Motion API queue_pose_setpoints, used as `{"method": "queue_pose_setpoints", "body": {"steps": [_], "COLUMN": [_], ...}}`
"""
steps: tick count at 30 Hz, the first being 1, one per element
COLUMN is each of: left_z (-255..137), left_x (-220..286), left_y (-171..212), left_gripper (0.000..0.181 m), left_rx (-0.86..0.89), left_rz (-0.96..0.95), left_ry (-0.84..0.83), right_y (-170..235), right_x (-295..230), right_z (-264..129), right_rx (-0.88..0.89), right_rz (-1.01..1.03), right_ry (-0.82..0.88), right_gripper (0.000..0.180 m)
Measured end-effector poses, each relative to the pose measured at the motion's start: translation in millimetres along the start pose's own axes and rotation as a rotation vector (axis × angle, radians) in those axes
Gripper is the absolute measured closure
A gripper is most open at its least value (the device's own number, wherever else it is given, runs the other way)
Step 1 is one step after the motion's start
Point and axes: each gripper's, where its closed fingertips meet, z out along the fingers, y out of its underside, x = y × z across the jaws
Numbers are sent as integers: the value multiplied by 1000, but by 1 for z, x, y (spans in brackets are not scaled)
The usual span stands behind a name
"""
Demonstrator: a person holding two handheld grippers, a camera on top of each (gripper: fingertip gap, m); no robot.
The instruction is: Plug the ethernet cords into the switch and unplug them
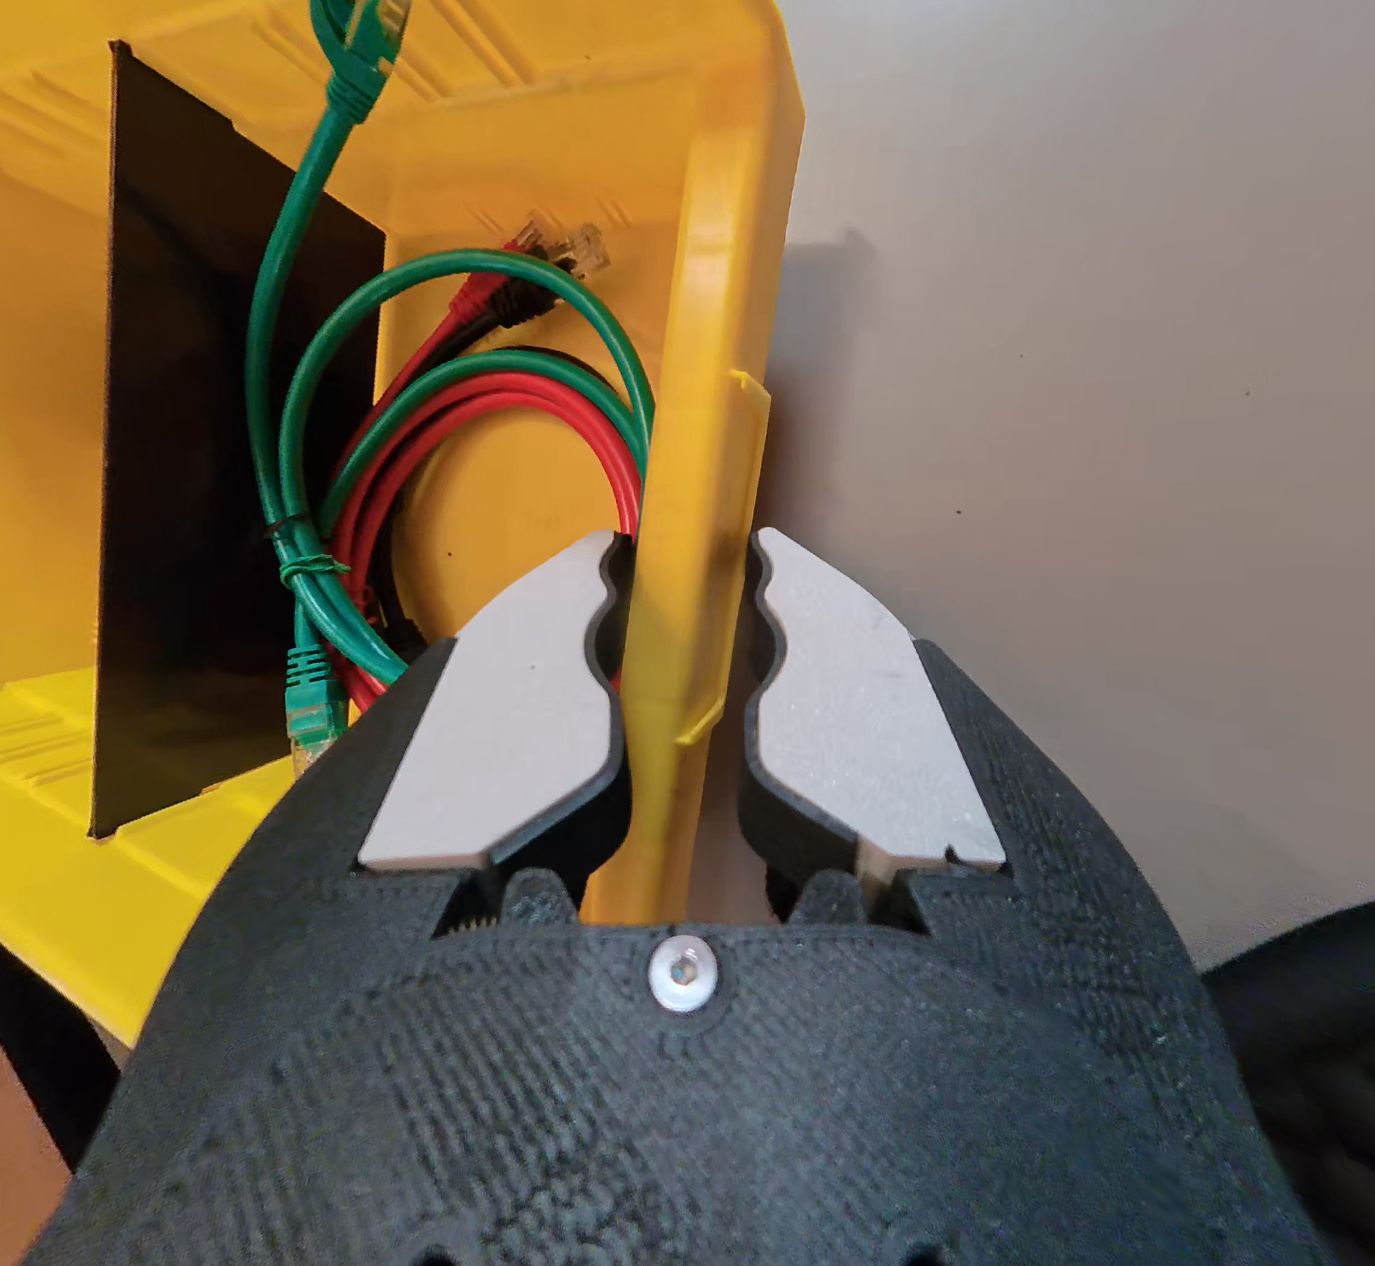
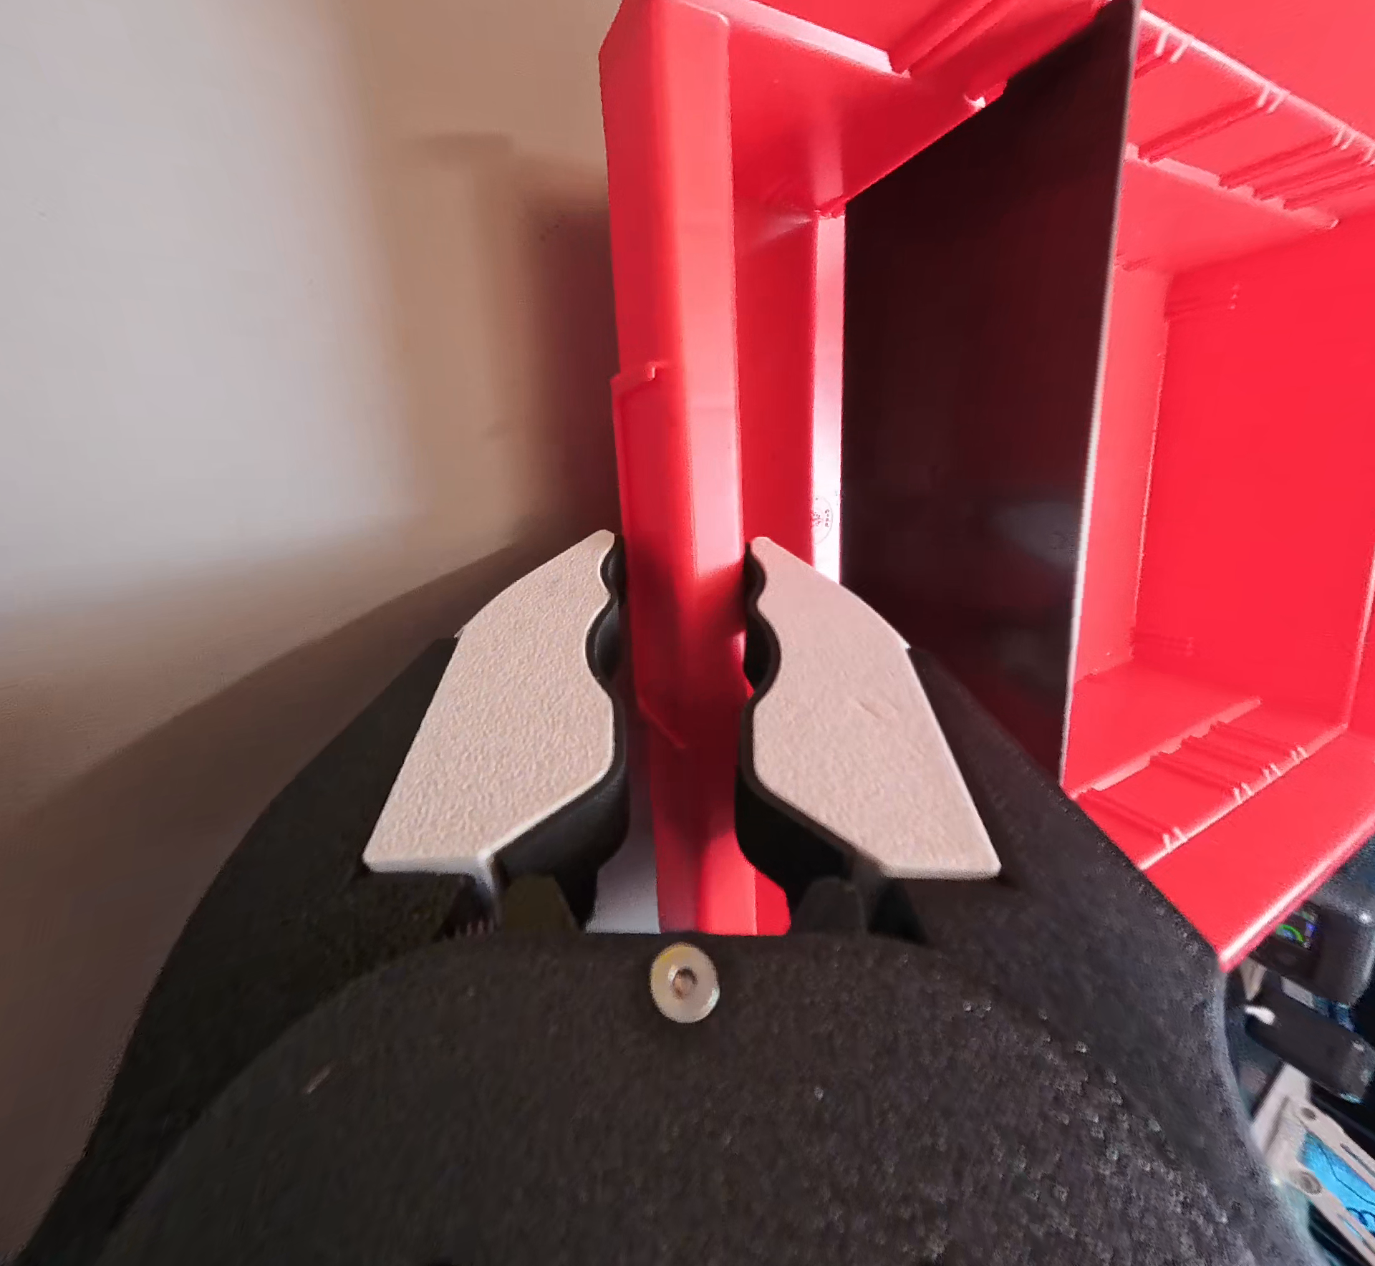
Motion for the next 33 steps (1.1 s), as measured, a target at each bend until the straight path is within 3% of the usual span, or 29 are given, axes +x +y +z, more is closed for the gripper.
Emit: {"method": "queue_pose_setpoints", "body": {"steps": [10, 17, 22, 28, 33], "left_z": [7, 4, -33, -82, -69], "left_x": [-20, -33, -42, -115, -193], "left_y": [2, 7, -28, -64, -77], "left_gripper": [147, 139, 139, 135, 129], "left_rx": [29, 56, 308, 545, 520], "left_rz": [-28, -92, -294, -527, -808], "left_ry": [-15, -79, -43, -187, -142], "right_y": [-6, -73, -112, -124, -120], "right_x": [7, 2, 0, 4, 7], "right_z": [3, -40, -61, -54, -50], "right_rx": [28, 388, 647, 806, 821], "right_rz": [-7, 177, 325, 507, 583], "right_ry": [28, 12, 23, 49, 102], "right_gripper": [149, 137, 135, 129, 117]}}
